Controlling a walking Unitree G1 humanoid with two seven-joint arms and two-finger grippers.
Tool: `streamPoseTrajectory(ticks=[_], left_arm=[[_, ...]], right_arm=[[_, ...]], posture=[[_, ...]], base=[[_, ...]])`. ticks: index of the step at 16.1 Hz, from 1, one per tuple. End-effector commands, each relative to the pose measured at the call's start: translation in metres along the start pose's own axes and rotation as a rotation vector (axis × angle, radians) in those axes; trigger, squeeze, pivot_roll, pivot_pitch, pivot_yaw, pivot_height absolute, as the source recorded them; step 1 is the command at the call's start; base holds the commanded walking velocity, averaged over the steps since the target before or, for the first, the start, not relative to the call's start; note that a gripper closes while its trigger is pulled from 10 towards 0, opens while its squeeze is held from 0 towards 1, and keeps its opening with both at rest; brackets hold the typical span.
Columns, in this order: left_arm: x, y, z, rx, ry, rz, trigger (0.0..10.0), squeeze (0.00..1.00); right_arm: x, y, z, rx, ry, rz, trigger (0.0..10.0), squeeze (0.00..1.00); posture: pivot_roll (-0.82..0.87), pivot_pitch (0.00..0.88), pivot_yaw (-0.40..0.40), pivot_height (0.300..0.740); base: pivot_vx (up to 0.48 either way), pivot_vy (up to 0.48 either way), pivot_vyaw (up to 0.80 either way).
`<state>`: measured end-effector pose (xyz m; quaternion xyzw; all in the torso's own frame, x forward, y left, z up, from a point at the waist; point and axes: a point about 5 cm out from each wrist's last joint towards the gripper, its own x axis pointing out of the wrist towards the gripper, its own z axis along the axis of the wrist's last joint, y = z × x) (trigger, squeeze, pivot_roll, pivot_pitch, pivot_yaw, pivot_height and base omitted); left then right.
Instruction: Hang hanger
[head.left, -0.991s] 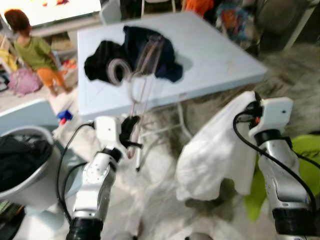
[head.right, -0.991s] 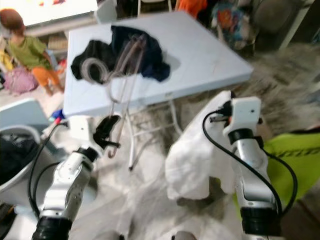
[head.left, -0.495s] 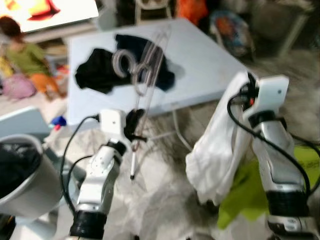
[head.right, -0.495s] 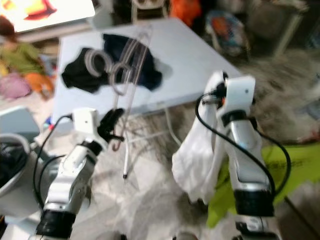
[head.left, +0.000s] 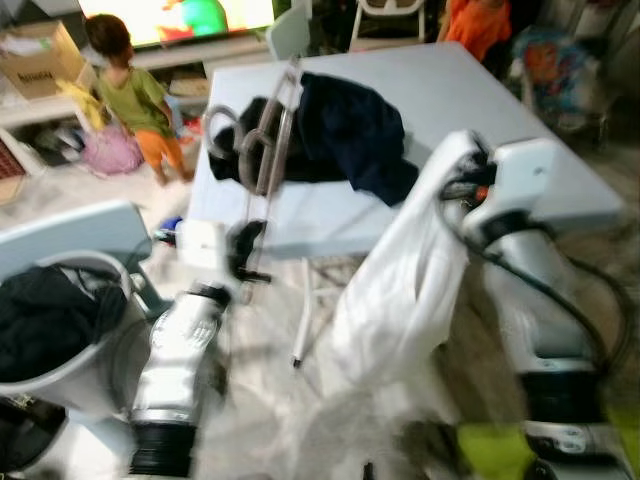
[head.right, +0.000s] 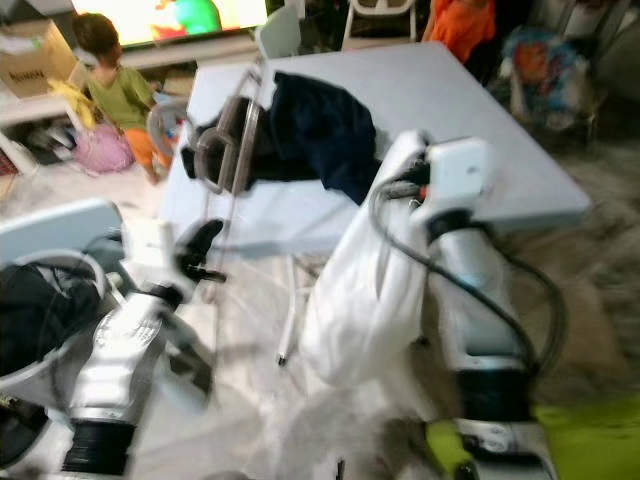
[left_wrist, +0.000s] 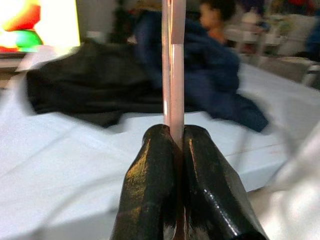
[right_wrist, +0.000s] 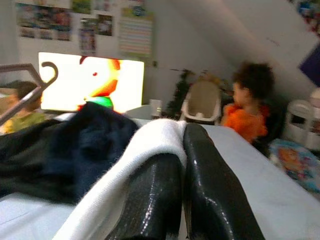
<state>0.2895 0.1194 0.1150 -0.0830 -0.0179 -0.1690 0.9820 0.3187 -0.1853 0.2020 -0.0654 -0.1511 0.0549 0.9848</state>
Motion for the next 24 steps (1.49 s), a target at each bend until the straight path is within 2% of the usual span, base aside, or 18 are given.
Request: streamPoseTrajectory(ticks=[1,6,12,15,17,18,19,20,21,22,23,24], left_arm=[[0.000,0.008,0.008,0.028,-0.022,0.013,10.0,0.00],[0.001,0.006,0.008,0.026,-0.023,0.010,10.0,0.00],[0.001,0.007,0.007,0.018,-0.016,0.030,10.0,0.00],[0.000,0.005,0.006,0.026,-0.008,0.052,10.0,0.00],[-0.005,0.007,0.004,0.034,-0.002,0.099,10.0,0.00],[-0.008,0.008,0.004,0.037,0.000,0.111,10.0,0.00],[-0.012,0.007,0.002,0.035,0.006,0.119,10.0,0.00],[-0.014,0.006,0.002,0.035,0.007,0.120,10.0,0.00],[-0.017,0.004,0.001,0.036,0.012,0.117,10.0,0.00],[-0.018,0.003,0.001,0.040,0.017,0.116,10.0,0.00],[-0.018,0.003,0.001,0.044,0.019,0.118,10.0,0.00],[-0.017,0.004,0.002,0.048,0.019,0.129,10.0,0.00]], right_arm=[[0.006,0.005,0.017,0.006,-0.078,0.014,10.0,0.00],[0.010,0.005,0.024,-0.019,-0.114,0.024,10.0,0.00],[0.018,0.001,0.022,0.005,-0.088,0.036,10.0,0.00],[0.042,0.001,0.022,0.004,-0.047,0.136,10.0,0.00],[0.066,-0.005,0.019,0.028,0.018,0.204,10.0,0.00],[0.076,-0.006,0.021,0.039,0.032,0.213,10.0,0.00],[0.093,-0.003,0.031,0.030,0.032,0.227,10.0,0.00],[0.099,-0.001,0.035,0.027,0.030,0.232,10.0,0.00],[0.120,0.006,0.059,0.019,0.029,0.232,10.0,0.00],[0.134,0.009,0.079,0.026,0.023,0.215,10.0,0.00],[0.139,0.010,0.090,0.049,0.008,0.199,10.0,0.00],[0.149,0.011,0.122,0.067,-0.055,0.153,10.0,0.00]], posture=[[-0.06,0.000,0.041,0.740],[-0.06,0.000,0.039,0.740],[-0.04,0.000,0.019,0.740],[-0.01,0.000,-0.010,0.740],[0.02,0.000,-0.036,0.740],[0.03,0.000,-0.047,0.740],[0.05,0.000,-0.058,0.740],[0.06,0.000,-0.060,0.740],[0.07,0.000,-0.068,0.740],[0.08,0.000,-0.071,0.740],[0.08,0.000,-0.071,0.740],[0.09,0.000,-0.080,0.740]], base=[[0.435,0.000,0.00],[0.440,0.000,0.00],[0.366,0.000,0.00],[0.000,0.000,0.00],[0.000,0.000,0.00],[0.000,0.000,0.00],[0.000,0.000,0.00],[0.000,0.000,0.00],[0.000,0.000,0.00],[0.000,0.000,0.00],[0.000,0.000,0.00],[0.000,0.000,0.00]])
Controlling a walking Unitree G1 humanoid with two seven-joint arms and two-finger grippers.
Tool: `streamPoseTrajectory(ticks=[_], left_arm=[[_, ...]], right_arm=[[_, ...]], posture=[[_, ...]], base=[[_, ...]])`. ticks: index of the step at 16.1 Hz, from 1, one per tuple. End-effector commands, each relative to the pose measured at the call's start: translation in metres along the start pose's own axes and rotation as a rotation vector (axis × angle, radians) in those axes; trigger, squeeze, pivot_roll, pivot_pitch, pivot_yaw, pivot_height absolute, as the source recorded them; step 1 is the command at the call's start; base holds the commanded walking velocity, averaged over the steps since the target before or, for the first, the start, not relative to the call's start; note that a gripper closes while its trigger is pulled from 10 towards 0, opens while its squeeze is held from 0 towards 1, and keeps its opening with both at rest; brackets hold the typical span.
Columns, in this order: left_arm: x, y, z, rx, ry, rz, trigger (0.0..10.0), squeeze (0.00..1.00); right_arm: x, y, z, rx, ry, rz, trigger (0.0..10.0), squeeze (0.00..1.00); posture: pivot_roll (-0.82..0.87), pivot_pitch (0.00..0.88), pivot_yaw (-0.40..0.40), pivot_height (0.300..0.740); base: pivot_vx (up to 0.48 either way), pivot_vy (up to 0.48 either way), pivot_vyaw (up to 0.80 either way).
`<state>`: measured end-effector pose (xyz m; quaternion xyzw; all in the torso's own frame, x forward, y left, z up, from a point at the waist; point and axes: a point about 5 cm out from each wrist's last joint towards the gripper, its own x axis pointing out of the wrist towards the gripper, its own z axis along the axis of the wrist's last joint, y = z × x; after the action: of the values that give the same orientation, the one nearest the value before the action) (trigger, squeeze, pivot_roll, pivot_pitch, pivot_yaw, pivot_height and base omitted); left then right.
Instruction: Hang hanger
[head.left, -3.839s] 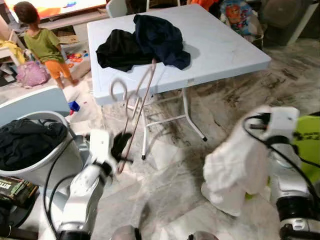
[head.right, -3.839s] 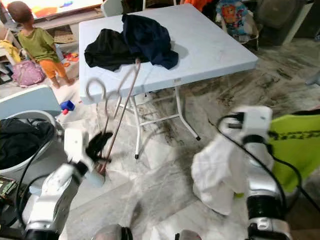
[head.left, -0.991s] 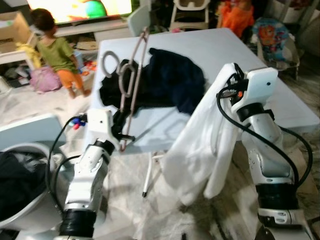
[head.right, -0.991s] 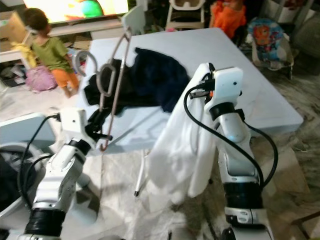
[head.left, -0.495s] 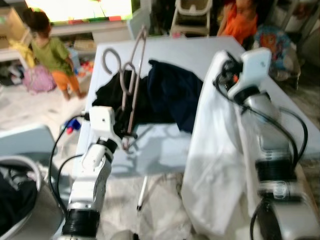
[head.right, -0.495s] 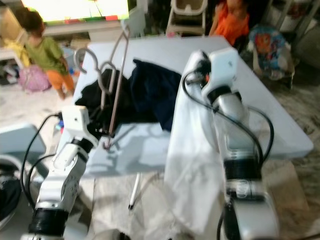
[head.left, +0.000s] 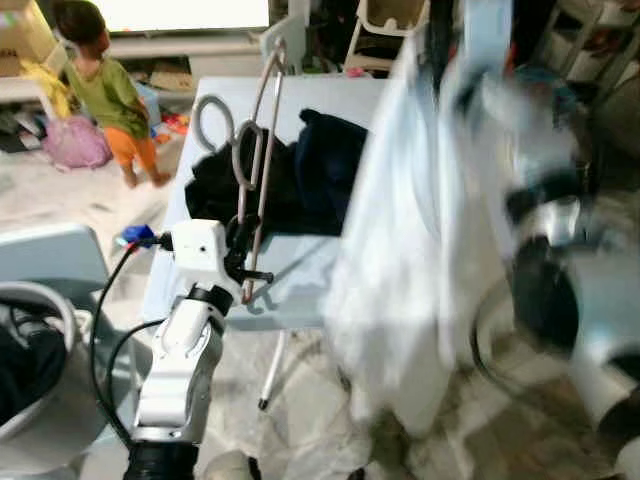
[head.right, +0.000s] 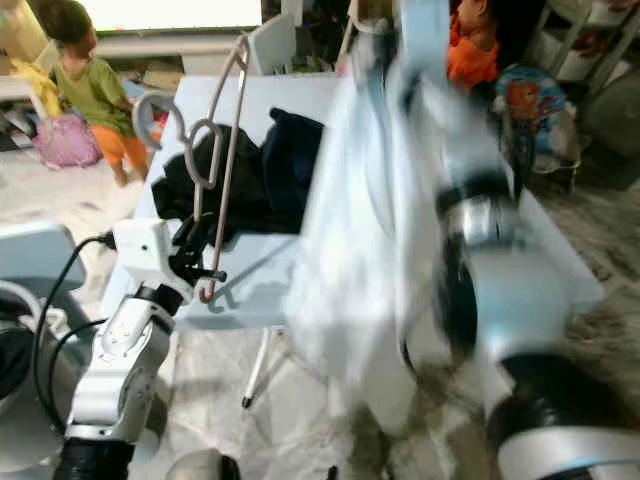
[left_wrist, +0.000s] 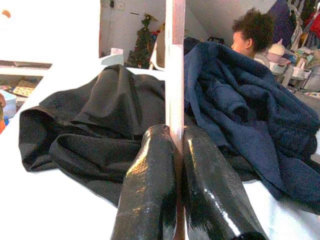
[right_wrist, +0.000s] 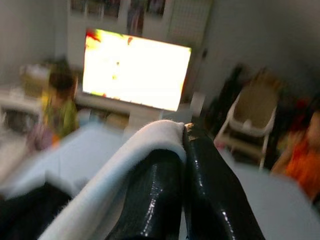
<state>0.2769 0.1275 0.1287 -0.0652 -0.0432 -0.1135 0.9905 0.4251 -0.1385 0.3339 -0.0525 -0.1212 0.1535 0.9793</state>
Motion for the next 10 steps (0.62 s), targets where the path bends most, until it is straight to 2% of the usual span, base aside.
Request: streamPoseTrajectory(ticks=[1,2,3,5,7,8,9,10], left_arm=[[-0.003,0.003,-0.011,0.006,0.069,0.024,10.0,0.00],[-0.002,0.004,-0.009,0.010,0.063,0.035,10.0,0.00],[-0.003,0.005,-0.008,0.029,0.060,0.051,10.0,0.00],[-0.005,0.007,-0.007,0.035,0.059,0.072,10.0,0.00],[-0.007,0.010,-0.008,0.034,0.065,0.095,10.0,0.00],[-0.008,0.003,-0.012,0.042,0.078,0.072,10.0,0.00],[-0.007,0.001,-0.012,0.044,0.079,0.065,10.0,0.00],[-0.006,-0.001,-0.013,0.042,0.081,0.057,10.0,0.00]], right_arm=[[0.003,-0.007,0.037,0.016,-0.136,-0.060,10.0,0.00],[0.004,-0.009,0.070,-0.037,-0.238,-0.106,10.0,0.00],[0.000,-0.015,0.099,-0.165,-0.339,-0.192,10.0,0.00],[-0.003,-0.023,0.105,-0.166,-0.358,-0.242,10.0,0.00],[-0.003,-0.027,0.071,-0.226,-0.241,-0.234,10.0,0.00],[-0.007,-0.028,0.007,-0.296,-0.002,-0.192,10.0,0.00],[-0.009,-0.028,-0.009,-0.315,0.060,-0.179,10.0,0.00],[-0.021,-0.030,-0.051,-0.309,0.209,-0.163,10.0,0.00]], posture=[[0.10,0.000,-0.082,0.740],[0.10,0.000,-0.086,0.740],[0.11,0.000,-0.097,0.740],[0.12,0.000,-0.101,0.740],[0.12,0.000,-0.103,0.740],[0.11,0.000,-0.101,0.740],[0.11,0.000,-0.101,0.740],[0.09,0.000,-0.091,0.740]], base=[[0.000,0.000,0.00],[0.000,0.000,0.00],[0.000,0.000,0.00],[0.000,0.000,0.00],[0.000,0.000,0.00],[0.000,0.000,0.00],[0.000,0.000,0.00],[0.000,0.000,0.00]])
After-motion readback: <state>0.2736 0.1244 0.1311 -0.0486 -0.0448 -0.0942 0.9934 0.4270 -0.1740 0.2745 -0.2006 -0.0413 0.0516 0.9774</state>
